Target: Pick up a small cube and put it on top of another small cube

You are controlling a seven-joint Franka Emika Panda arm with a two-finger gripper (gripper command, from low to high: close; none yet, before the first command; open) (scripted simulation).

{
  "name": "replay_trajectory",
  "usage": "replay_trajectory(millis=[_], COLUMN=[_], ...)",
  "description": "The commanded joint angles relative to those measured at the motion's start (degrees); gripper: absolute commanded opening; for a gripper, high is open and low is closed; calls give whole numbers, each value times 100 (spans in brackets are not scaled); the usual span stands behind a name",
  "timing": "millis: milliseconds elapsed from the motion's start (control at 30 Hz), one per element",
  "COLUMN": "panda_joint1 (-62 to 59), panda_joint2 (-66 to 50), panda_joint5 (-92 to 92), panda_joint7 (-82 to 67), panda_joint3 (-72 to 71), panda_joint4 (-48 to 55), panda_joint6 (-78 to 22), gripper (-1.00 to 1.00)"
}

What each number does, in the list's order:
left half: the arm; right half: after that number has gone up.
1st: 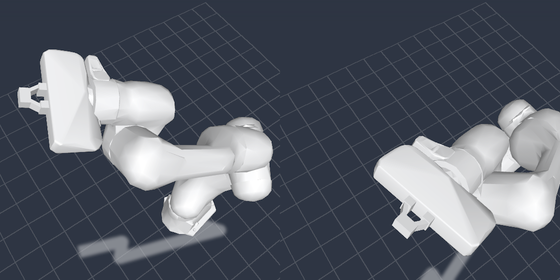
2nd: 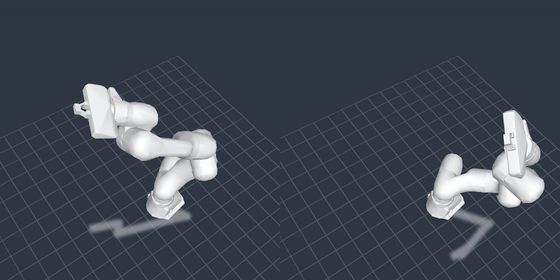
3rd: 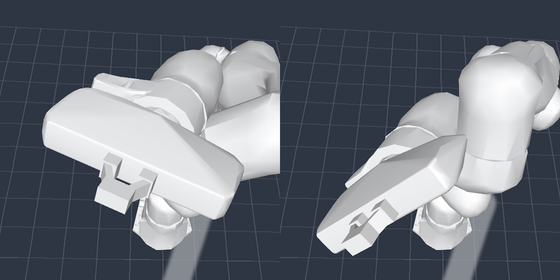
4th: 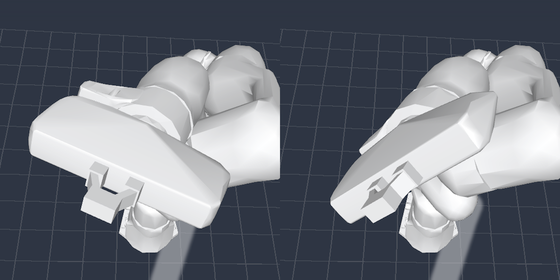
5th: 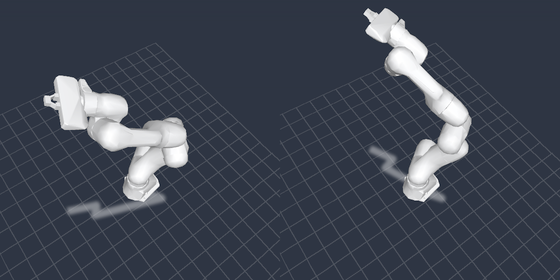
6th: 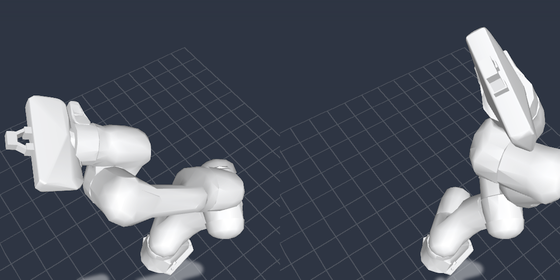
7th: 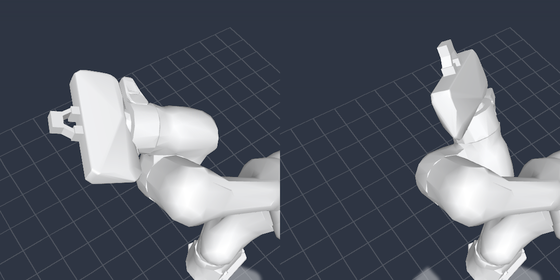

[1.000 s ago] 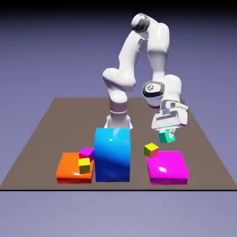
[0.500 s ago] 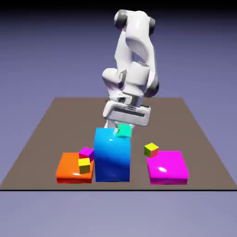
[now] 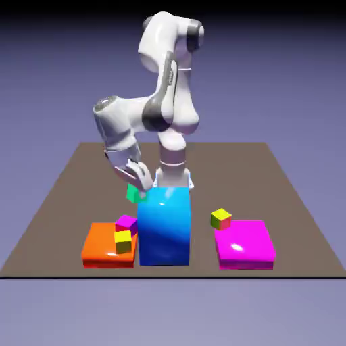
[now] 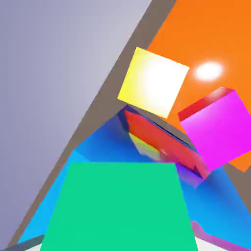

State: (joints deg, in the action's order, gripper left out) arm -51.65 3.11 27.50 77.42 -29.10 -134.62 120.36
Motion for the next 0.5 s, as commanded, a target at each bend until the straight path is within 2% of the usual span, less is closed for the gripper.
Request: replay_trajectory(millis=[0, 167, 467], panda_joint1=[-87, -797, 1070], panda_joint2=[-142, -647, -873], panda_joint5=[-1, -300, 45], panda_joint7=[258, 926, 671], panda_joint3=[58, -7, 1745], panda_joint4=[24, 25, -87], panda_joint6=[-87, -108, 153], gripper=[-100, -100, -100])
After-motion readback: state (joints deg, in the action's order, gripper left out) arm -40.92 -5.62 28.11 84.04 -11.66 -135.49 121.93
